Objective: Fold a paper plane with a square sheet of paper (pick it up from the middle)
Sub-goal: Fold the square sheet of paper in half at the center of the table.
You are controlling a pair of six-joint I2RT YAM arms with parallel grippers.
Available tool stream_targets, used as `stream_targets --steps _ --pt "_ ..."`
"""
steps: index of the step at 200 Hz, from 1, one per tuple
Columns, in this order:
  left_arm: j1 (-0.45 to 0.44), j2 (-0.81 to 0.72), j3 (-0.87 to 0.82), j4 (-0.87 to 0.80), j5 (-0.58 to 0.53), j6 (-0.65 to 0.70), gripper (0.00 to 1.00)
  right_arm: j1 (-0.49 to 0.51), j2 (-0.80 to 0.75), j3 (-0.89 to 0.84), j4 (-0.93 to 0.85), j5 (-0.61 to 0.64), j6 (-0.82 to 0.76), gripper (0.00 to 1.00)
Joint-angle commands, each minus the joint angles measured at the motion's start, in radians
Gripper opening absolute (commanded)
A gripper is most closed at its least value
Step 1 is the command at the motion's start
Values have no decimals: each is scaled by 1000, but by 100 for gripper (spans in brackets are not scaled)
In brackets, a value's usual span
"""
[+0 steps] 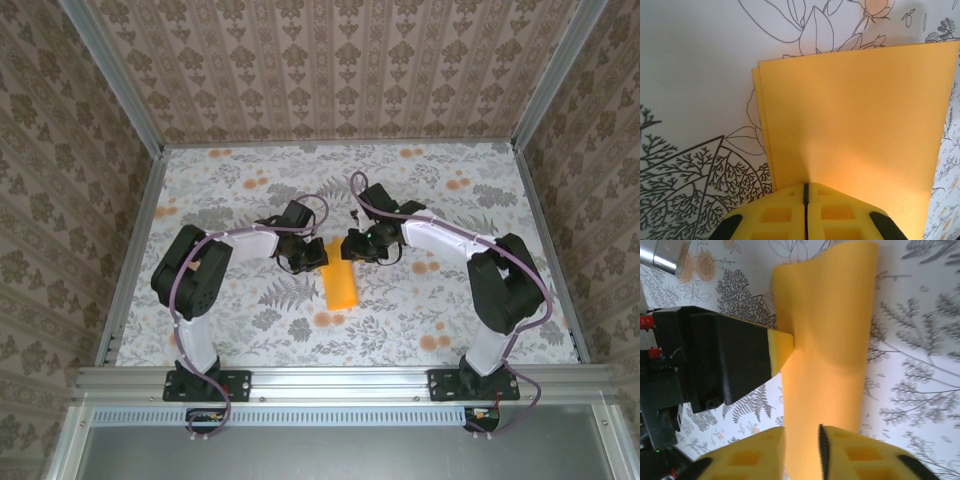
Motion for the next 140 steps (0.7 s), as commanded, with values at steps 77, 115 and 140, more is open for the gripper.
stream_targets --steps 77,115,140 --pt "2 85 -10 -154 -95 27 6 21 221 86 62 -27 30 10" --pt "3 95 -24 -163 -106 25 6 2 242 42 68 -18 12 10" --pt "5 96 -36 -166 -113 21 6 -5 247 17 83 -12 13 10"
